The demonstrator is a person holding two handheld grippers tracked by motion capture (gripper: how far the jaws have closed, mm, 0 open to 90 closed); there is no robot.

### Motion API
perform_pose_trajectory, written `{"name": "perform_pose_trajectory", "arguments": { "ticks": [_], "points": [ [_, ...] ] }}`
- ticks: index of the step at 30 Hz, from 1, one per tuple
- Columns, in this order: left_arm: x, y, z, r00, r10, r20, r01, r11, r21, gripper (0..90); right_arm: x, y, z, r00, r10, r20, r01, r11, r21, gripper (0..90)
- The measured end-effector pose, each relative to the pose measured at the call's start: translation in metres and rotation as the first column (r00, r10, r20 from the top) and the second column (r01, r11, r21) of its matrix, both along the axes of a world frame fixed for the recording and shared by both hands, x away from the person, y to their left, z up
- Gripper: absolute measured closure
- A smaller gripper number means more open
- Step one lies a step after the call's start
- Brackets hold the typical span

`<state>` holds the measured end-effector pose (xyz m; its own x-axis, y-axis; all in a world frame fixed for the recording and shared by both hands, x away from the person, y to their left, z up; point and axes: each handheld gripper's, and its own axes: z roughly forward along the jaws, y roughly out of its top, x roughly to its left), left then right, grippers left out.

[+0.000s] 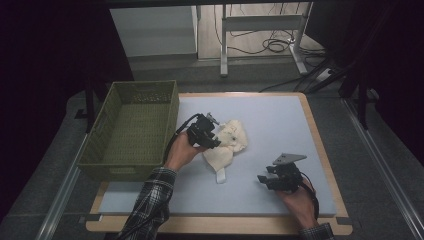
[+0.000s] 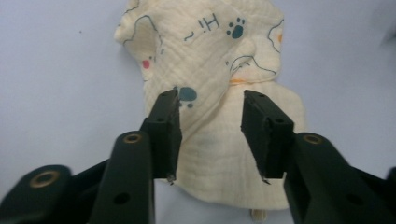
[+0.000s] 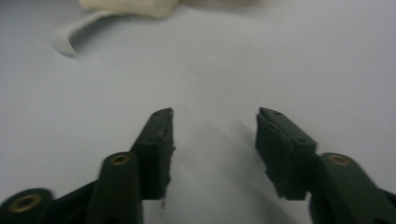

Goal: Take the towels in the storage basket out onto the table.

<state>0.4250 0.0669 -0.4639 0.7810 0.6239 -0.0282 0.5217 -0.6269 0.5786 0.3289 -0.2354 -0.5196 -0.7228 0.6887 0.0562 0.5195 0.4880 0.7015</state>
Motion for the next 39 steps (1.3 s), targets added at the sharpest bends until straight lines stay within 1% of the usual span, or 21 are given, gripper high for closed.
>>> {"name": "perform_pose_trajectory", "arguments": {
  "ticks": [1, 2, 3, 4, 5, 7, 11, 13, 15, 16, 18, 20, 23, 25, 28, 30, 31, 35, 36, 37, 39],
  "points": [
    [0.0, 0.0, 0.0, 1.0, 0.0, 0.0, 0.0, 1.0, 0.0, 62.9, 0.0, 0.0, 0.0, 1.0, 0.0, 0.0, 0.0, 1.0, 0.0, 49.4],
    [0.002, -0.002, -0.001, 1.0, 0.001, -0.002, -0.001, 1.0, -0.006, 63.3, 0.007, 0.003, 0.004, 0.9996, 0.017, -0.024, -0.017, 0.999, 0.027, 54.7],
    [0.003, -0.003, -0.001, 1.0, 0.002, 0.002, -0.002, 0.9999, -0.011, 62.9, 0.01, 0.004, 0.006, 0.9994, 0.026, -0.024, -0.025, 0.999, 0.035, 57.4],
    [0.003, -0.003, -0.001, 1.0, 0.002, 0.002, -0.002, 0.9999, -0.011, 60.8, 0.01, 0.004, 0.006, 0.9994, 0.026, -0.024, -0.025, 0.999, 0.035, 57.4],
    [0.005, -0.004, -0.003, 1.0, 0.007, 0.002, -0.007, 0.9999, -0.014, 56.0, 0.018, 0.01, 0.011, 0.998, 0.05, -0.038, -0.048, 0.997, 0.064, 62.4],
    [0.01, -0.008, -0.006, 0.9998, 0.019, 0.009, -0.019, 0.9996, -0.02, 50.0, 0.025, 0.015, 0.014, 0.9968, 0.069, -0.039, -0.066, 0.995, 0.079, 64.5],
    [0.017, -0.01, -0.012, 0.9992, 0.041, 0.002, -0.04, 0.9986, -0.035, 45.7, 0.043, 0.032, 0.021, 0.9939, 0.109, -0.02, -0.107, 0.991, 0.08, 64.5],
    [0.021, -0.01, -0.015, 0.9985, 0.055, 0.005, -0.055, 0.9981, -0.029, 43.8, 0.05, 0.04, 0.023, 0.9924, 0.123, -0.01, -0.122, 0.99, 0.066, 64.6],
    [0.025, -0.008, -0.018, 0.9979, 0.065, -0.006, -0.065, 0.9971, -0.039, 43.6, 0.055, 0.047, 0.024, 0.9912, 0.133, 0.0, -0.132, 0.99, 0.048, 64.5],
    [0.027, -0.006, -0.022, 0.9972, 0.075, -0.004, -0.075, 0.9961, -0.047, 43.6, 0.062, 0.058, 0.024, 0.9898, 0.142, 0.016, -0.142, 0.99, 0.012, 64.5],
    [0.028, -0.005, -0.025, 0.9967, 0.08, -0.011, -0.081, 0.9952, -0.055, 43.6, 0.068, 0.067, 0.023, 0.9884, 0.15, 0.024, -0.15, 0.989, -0.016, 64.6],
    [0.028, -0.004, -0.029, 0.9966, 0.08, -0.017, -0.081, 0.9956, -0.046, 43.8, 0.073, 0.076, 0.021, 0.9863, 0.16, 0.038, -0.158, 0.986, -0.055, 64.5],
    [0.028, -0.004, -0.032, 0.9962, 0.085, -0.018, -0.086, 0.9957, -0.035, 47.8, 0.08, 0.087, 0.015, 0.9816, 0.182, 0.057, -0.175, 0.978, -0.116, 64.5],
    [0.029, -0.002, -0.035, 0.9952, 0.092, -0.034, -0.093, 0.9945, -0.047, 53.9, 0.085, 0.093, 0.01, 0.9804, 0.187, 0.061, -0.176, 0.971, -0.159, 64.6],
    [0.03, -0.001, -0.038, 0.9945, 0.091, -0.051, -0.094, 0.9943, -0.051, 64.8, 0.09, 0.098, 0.004, 0.9797, 0.186, 0.075, -0.167, 0.964, -0.207, 73.8],
    [0.03, -0.001, -0.039, 0.9936, 0.092, -0.065, -0.096, 0.9936, -0.059, 72.4, 0.092, 0.099, 0.002, 0.9797, 0.188, 0.07, -0.171, 0.965, -0.198, 84.2],
    [0.03, -0.001, -0.04, 0.9933, 0.096, -0.065, -0.1, 0.9931, -0.062, 75.2, 0.093, 0.098, 0.002, 0.9804, 0.184, 0.072, -0.167, 0.967, -0.194, 86.4],
    [0.029, 0.001, -0.036, 0.9936, 0.099, -0.055, -0.103, 0.9918, -0.076, 78.6, 0.093, 0.095, 0.006, 0.9816, 0.18, 0.065, -0.167, 0.973, -0.161, 87.7],
    [0.028, 0.002, -0.034, 0.9938, 0.1, -0.048, -0.104, 0.9908, -0.087, 78.6, 0.092, 0.092, 0.011, 0.9819, 0.177, 0.068, -0.165, 0.975, -0.15, 87.8],
    [0.027, 0.003, -0.031, 0.9936, 0.102, -0.049, -0.107, 0.9871, -0.119, 78.5, 0.091, 0.085, 0.02, 0.9815, 0.175, 0.077, -0.166, 0.979, -0.117, 87.8],
    [0.025, 0.004, -0.025, 0.9941, 0.1, -0.041, -0.105, 0.9846, -0.14, 78.1, 0.09, 0.078, 0.029, 0.9816, 0.171, 0.085, -0.163, 0.982, -0.097, 87.8]
  ]
}}
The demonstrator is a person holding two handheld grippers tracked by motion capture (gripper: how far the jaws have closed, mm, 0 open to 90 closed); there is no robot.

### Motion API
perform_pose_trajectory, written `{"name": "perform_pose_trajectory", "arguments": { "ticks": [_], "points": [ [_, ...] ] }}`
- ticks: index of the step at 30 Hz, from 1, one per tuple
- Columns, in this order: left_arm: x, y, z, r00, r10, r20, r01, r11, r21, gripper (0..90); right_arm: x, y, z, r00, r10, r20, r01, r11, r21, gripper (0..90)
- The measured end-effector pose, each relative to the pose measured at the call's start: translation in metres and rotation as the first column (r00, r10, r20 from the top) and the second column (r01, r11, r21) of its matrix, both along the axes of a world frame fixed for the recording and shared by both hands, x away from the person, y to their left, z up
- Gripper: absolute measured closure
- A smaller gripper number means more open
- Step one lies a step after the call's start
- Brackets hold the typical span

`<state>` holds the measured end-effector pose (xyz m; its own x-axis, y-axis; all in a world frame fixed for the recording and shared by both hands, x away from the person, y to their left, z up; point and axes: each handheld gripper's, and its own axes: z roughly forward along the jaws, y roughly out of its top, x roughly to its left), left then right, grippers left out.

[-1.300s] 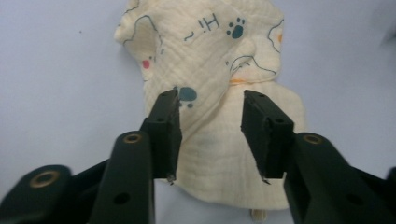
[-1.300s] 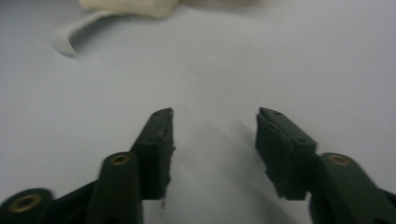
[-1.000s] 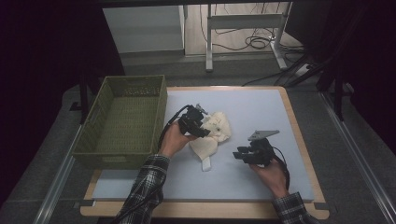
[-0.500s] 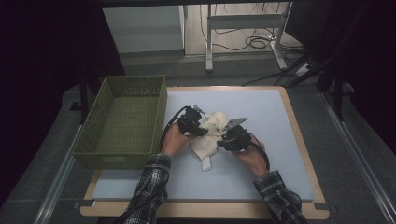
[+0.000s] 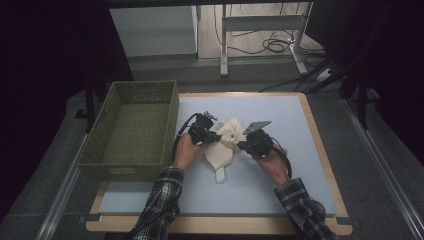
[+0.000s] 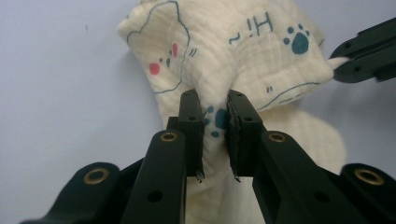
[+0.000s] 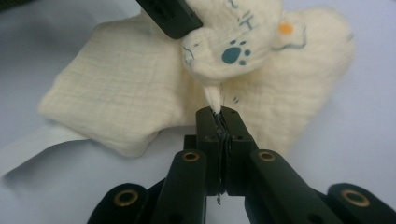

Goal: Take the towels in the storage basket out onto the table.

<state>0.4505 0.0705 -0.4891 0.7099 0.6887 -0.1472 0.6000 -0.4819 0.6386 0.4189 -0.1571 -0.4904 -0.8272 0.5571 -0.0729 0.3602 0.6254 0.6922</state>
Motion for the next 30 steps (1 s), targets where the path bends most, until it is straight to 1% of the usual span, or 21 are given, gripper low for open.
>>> {"name": "perform_pose_trajectory", "arguments": {
  "ticks": [1, 2, 3, 4, 8, 11, 12, 13, 15, 17, 18, 20, 21, 22, 23, 24, 25, 26, 27, 28, 30],
  "points": [
    [-0.001, 0.0, 0.003, 1.0, -0.001, 0.003, 0.001, 1.0, -0.008, 77.5, -0.001, -0.004, 0.005, 1.0, -0.001, 0.005, 0.001, 1.0, 0.003, 87.7],
    [-0.001, 0.0, 0.003, 1.0, -0.001, 0.003, 0.001, 1.0, -0.008, 76.4, -0.001, -0.004, 0.005, 1.0, -0.001, 0.005, 0.001, 1.0, 0.003, 87.7],
    [-0.002, 0.001, 0.007, 0.9999, -0.001, 0.012, 0.001, 1.0, -0.001, 76.4, -0.003, -0.007, 0.01, 0.9999, -0.006, 0.012, 0.006, 1.0, -0.001, 87.7],
    [-0.003, 0.002, 0.01, 0.9998, 0.006, 0.017, -0.006, 1.0, -0.004, 78.1, -0.005, -0.017, 0.02, 0.9993, -0.018, 0.032, 0.018, 1.0, -0.004, 87.8],
    [-0.005, 0.011, 0.02, 0.9988, 0.032, 0.035, -0.032, 0.9995, 0.001, 83.5, -0.006, -0.038, 0.034, 0.9969, -0.054, 0.056, 0.055, 0.999, -0.001, 87.8],
    [-0.007, 0.019, 0.026, 0.9976, 0.052, 0.047, -0.051, 0.9987, -0.005, 84.9, -0.005, -0.056, 0.043, 0.9942, -0.09, 0.059, 0.089, 0.996, 0.016, 87.8],
    [-0.007, 0.019, 0.026, 0.9976, 0.052, 0.047, -0.051, 0.9987, -0.005, 85.4, -0.005, -0.056, 0.043, 0.9942, -0.09, 0.059, 0.089, 0.996, 0.016, 87.8],
    [-0.007, 0.022, 0.029, 0.997, 0.058, 0.052, -0.058, 0.9983, -0.009, 85.4, -0.005, -0.062, 0.046, 0.9931, -0.098, 0.065, 0.097, 0.995, 0.019, 87.8],
    [-0.006, 0.027, 0.036, 0.9952, 0.074, 0.065, -0.073, 0.9973, -0.012, 85.9, -0.002, -0.076, 0.055, 0.9901, -0.123, 0.068, 0.12, 0.992, 0.043, 87.8],
    [-0.004, 0.031, 0.042, 0.9929, 0.095, 0.072, -0.093, 0.9953, -0.026, 85.9, 0.001, -0.084, 0.063, 0.9878, -0.138, 0.071, 0.134, 0.989, 0.063, 87.8],
    [0.0, 0.033, 0.048, 0.9901, 0.114, 0.082, -0.112, 0.9933, -0.029, 85.9, 0.007, -0.091, 0.073, 0.9843, -0.158, 0.079, 0.152, 0.986, 0.068, 87.8],
    [0.005, 0.035, 0.054, 0.9832, 0.148, 0.106, -0.148, 0.9889, -0.015, 85.9, 0.013, -0.095, 0.082, 0.9805, -0.176, 0.088, 0.171, 0.983, 0.066, 87.7],
    [0.005, 0.035, 0.054, 0.9832, 0.148, 0.106, -0.148, 0.9889, -0.015, 85.9, 0.018, -0.097, 0.087, 0.9781, -0.186, 0.093, 0.181, 0.981, 0.066, 87.8],
    [0.013, 0.037, 0.056, 0.9763, 0.189, 0.105, -0.189, 0.982, -0.013, 85.6, 0.024, -0.099, 0.092, 0.9754, -0.197, 0.1, 0.191, 0.98, 0.064, 87.7],
    [0.018, 0.036, 0.054, 0.9699, 0.22, 0.106, -0.222, 0.975, 0.012, 83.9, 0.03, -0.1, 0.097, 0.9717, -0.21, 0.107, 0.204, 0.977, 0.064, 87.6],
    [0.018, 0.036, 0.054, 0.9699, 0.22, 0.106, -0.222, 0.975, 0.012, 78.1, 0.03, -0.1, 0.097, 0.9717, -0.21, 0.107, 0.204, 0.977, 0.064, 87.6],
    [0.025, 0.036, 0.049, 0.9562, 0.277, 0.095, -0.282, 0.958, 0.049, 78.1, 0.037, -0.101, 0.1, 0.9663, -0.23, 0.115, 0.225, 0.973, 0.06, 86.9],
    [0.027, 0.036, 0.045, 0.9545, 0.286, 0.083, -0.292, 0.9548, 0.057, 66.8, 0.049, -0.103, 0.101, 0.9593, -0.265, 0.098, 0.261, 0.964, 0.053, 82.1],
    [0.027, 0.034, 0.04, 0.9523, 0.296, 0.076, -0.3, 0.9525, 0.053, 65.5, 0.054, -0.104, 0.1, 0.9553, -0.286, 0.077, 0.282, 0.958, 0.056, 80.7],
    [0.025, 0.032, 0.038, 0.9528, 0.294, 0.077, -0.298, 0.9535, 0.046, 62.1, 0.057, -0.105, 0.098, 0.9543, -0.291, 0.067, 0.288, 0.956, 0.059, 80.0],
    [0.023, 0.029, 0.034, 0.9585, 0.275, 0.076, -0.278, 0.9596, 0.041, 61.1, 0.056, -0.104, 0.095, 0.9581, -0.28, 0.063, 0.276, 0.959, 0.059, 79.1]
  ]
}}
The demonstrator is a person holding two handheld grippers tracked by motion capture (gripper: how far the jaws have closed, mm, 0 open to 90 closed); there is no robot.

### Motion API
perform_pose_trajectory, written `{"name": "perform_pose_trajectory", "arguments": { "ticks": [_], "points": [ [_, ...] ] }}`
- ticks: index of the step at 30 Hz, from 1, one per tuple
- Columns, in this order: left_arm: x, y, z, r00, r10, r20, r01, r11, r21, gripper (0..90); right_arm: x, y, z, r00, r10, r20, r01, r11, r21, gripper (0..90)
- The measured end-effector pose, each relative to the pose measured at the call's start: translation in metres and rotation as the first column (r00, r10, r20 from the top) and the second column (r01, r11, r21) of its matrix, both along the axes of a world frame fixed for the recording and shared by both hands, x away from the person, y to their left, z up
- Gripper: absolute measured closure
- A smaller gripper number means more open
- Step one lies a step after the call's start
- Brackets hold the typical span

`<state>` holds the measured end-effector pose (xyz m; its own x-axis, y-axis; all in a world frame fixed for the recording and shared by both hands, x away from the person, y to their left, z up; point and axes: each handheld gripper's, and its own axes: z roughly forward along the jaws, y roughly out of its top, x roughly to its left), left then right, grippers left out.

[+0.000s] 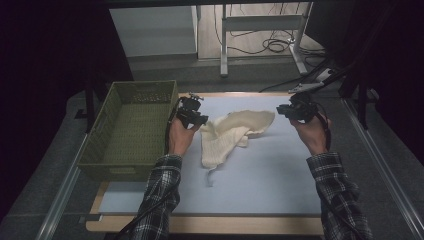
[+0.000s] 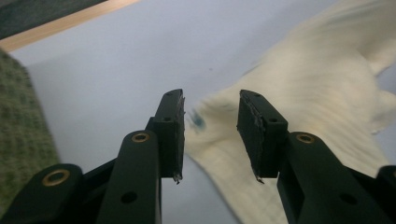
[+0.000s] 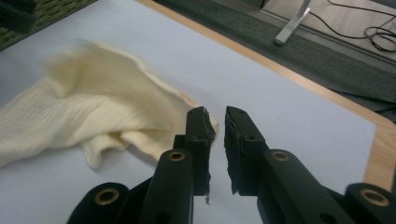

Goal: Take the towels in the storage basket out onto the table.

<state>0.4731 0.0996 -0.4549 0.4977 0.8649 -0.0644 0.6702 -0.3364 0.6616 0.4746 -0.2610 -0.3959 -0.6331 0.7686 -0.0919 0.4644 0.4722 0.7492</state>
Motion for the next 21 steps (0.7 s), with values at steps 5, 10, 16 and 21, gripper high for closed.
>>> {"name": "perform_pose_trajectory", "arguments": {
  "ticks": [5, 10, 16, 21],
  "points": [
    [-0.008, -0.005, -0.01, 0.9986, -0.045, -0.027, 0.045, 0.9989, -0.015, 58.3, -0.01, 0.006, -0.022, 0.9954, 0.074, -0.061, -0.072, 0.997, 0.034, 78.3],
    [-0.018, -0.011, -0.02, 0.9945, -0.091, -0.051, 0.09, 0.9959, -0.009, 55.4, -0.02, 0.02, -0.051, 0.9841, 0.138, -0.112, -0.134, 0.99, 0.043, 77.2],
    [-0.033, -0.012, -0.029, 0.9901, -0.127, -0.059, 0.126, 0.9915, -0.034, 51.3, -0.027, 0.04, -0.086, 0.9663, 0.194, -0.169, -0.186, 0.981, 0.061, 73.4],
    [-0.053, -0.013, -0.037, 0.9857, -0.16, -0.052, 0.158, 0.9865, -0.044, 46.7, -0.026, 0.057, -0.107, 0.9574, 0.211, -0.197, -0.197, 0.976, 0.089, 66.5]
  ]
}}
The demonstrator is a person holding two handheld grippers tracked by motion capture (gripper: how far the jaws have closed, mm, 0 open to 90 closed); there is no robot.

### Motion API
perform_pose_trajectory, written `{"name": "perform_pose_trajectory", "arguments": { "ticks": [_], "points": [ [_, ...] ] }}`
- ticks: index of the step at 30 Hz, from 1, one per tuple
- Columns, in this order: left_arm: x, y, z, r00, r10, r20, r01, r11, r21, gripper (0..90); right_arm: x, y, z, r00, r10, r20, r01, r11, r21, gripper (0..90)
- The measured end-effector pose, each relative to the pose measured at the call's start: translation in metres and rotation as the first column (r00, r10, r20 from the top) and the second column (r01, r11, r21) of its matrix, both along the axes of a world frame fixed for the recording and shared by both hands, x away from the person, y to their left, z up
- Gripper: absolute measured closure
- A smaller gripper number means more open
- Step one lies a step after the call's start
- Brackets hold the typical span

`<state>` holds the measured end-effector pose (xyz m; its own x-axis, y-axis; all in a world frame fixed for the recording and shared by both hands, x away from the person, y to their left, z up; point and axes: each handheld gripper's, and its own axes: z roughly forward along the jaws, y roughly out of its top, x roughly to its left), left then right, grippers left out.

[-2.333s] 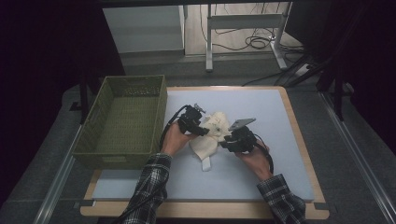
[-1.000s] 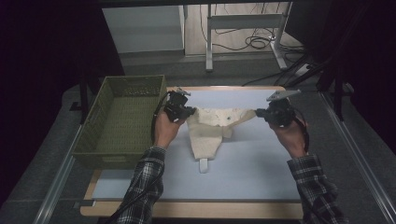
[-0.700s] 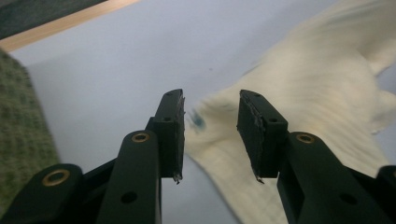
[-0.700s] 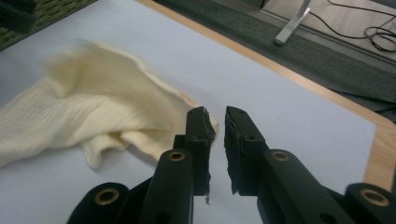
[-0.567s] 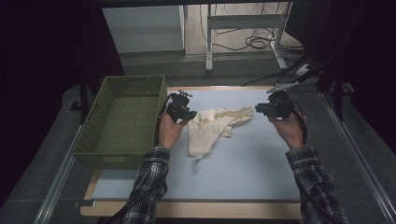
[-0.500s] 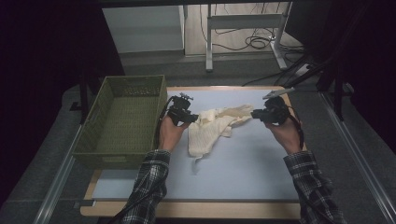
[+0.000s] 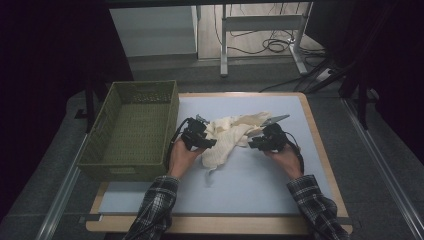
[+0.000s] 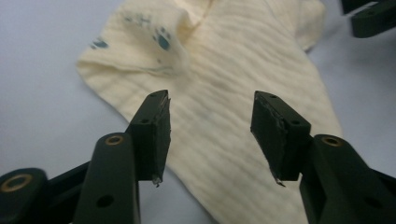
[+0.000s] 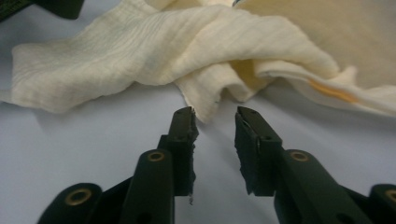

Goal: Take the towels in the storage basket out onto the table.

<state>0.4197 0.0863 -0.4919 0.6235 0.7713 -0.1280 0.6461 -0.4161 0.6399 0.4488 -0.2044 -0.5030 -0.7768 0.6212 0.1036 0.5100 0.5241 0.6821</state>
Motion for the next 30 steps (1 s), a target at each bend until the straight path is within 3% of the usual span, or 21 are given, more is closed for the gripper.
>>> {"name": "perform_pose_trajectory", "arguments": {
  "ticks": [5, 7, 12, 14, 21, 23, 27, 30],
  "points": [
    [-0.022, -0.001, -0.005, 0.999, -0.036, 0.027, 0.036, 0.9993, 0.007, 41.5, 0.004, 0.018, -0.015, 0.9999, -0.003, -0.016, 0.002, 1.0, -0.011, 67.0],
    [-0.03, -0.002, -0.007, 0.9986, -0.043, 0.031, 0.043, 0.9991, 0.005, 40.5, 0.004, 0.023, -0.018, 1.0, -0.006, -0.004, 0.006, 1.0, -0.023, 83.7],
    [-0.046, -0.002, -0.011, 0.9959, -0.063, 0.065, 0.06, 0.9969, 0.052, 40.9, 0.0, 0.022, -0.014, 0.9999, 0.01, 0.003, -0.01, 0.999, -0.037, 86.5],
    [-0.051, -0.002, -0.014, 0.9948, -0.07, 0.074, 0.066, 0.996, 0.061, 41.5, -0.008, 0.013, -0.004, 0.9999, 0.016, 0.006, -0.016, 1.0, -0.005, 86.6],
    [-0.062, 0.006, -0.018, 0.9941, -0.069, 0.083, 0.065, 0.9964, 0.055, 44.1, -0.033, -0.019, 0.012, 0.9998, 0.007, 0.02, -0.007, 1.0, 0.0, 86.5],
    [-0.066, 0.009, -0.02, 0.9939, -0.071, 0.084, 0.067, 0.9965, 0.051, 45.9, -0.046, -0.036, 0.016, 0.9998, -0.002, 0.018, 0.002, 1.0, -0.013, 86.5],
    [-0.069, 0.008, -0.026, 0.9946, -0.068, 0.079, 0.064, 0.9966, 0.052, 46.4, -0.056, -0.051, 0.017, 0.9997, -0.012, 0.021, 0.013, 1.0, -0.022, 86.4],
    [-0.069, 0.007, -0.037, 0.9965, -0.057, 0.061, 0.054, 0.9968, 0.059, 49.5, -0.07, -0.073, 0.019, 0.9984, -0.043, 0.037, 0.045, 0.998, -0.043, 86.4]
  ]
}}
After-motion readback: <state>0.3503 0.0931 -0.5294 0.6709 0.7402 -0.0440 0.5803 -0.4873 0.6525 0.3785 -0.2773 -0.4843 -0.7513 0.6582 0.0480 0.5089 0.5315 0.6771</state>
